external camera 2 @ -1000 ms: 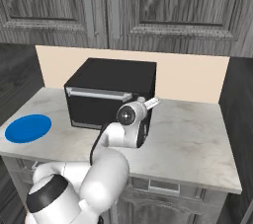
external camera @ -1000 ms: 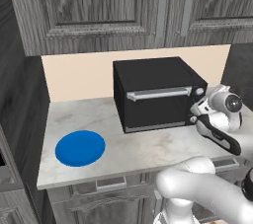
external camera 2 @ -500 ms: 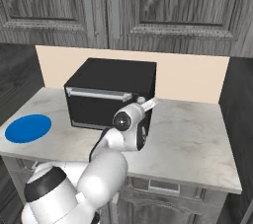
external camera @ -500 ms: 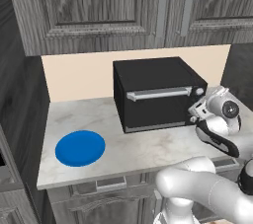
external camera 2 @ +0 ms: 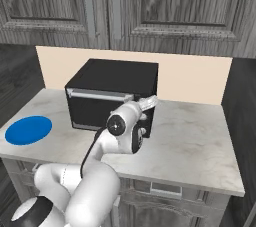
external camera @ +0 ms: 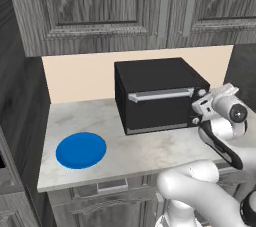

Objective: Pull the toaster oven rack outwards. Pick up the baguette from the plate and place it on the toaster oven rack. Close the toaster oven door fully and set the temperature to the lowest setting.

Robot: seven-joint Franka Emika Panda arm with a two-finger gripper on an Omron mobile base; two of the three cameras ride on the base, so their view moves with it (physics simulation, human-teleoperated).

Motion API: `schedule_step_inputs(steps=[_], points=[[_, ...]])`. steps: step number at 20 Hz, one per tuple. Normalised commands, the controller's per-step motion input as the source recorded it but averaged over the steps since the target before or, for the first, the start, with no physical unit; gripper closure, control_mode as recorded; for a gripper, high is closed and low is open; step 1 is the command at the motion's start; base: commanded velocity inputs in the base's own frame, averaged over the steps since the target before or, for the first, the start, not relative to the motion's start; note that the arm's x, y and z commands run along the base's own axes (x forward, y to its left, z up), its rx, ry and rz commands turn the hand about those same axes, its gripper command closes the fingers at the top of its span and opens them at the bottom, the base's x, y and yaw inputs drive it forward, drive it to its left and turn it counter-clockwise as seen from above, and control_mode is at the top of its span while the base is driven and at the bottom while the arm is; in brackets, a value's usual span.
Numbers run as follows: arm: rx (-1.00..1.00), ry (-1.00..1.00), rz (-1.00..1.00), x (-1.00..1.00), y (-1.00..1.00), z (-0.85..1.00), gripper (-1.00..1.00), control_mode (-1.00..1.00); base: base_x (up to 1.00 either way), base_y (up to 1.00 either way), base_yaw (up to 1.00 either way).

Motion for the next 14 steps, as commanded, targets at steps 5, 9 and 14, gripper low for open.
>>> schedule_step_inputs(steps=[5, 9, 14], points=[[0.14, 0.07, 0.01, 0.00, -0.40, 0.11, 1.00, -1.00, 0.00, 0.00, 0.00], [0.14, 0.11, 0.00, 0.00, -0.46, 0.00, 1.00, -1.00, 0.00, 0.00, 0.00], [0.10, 0.07, 0.00, 0.00, -0.12, -0.14, -1.00, -1.00, 0.00, 0.00, 0.00]])
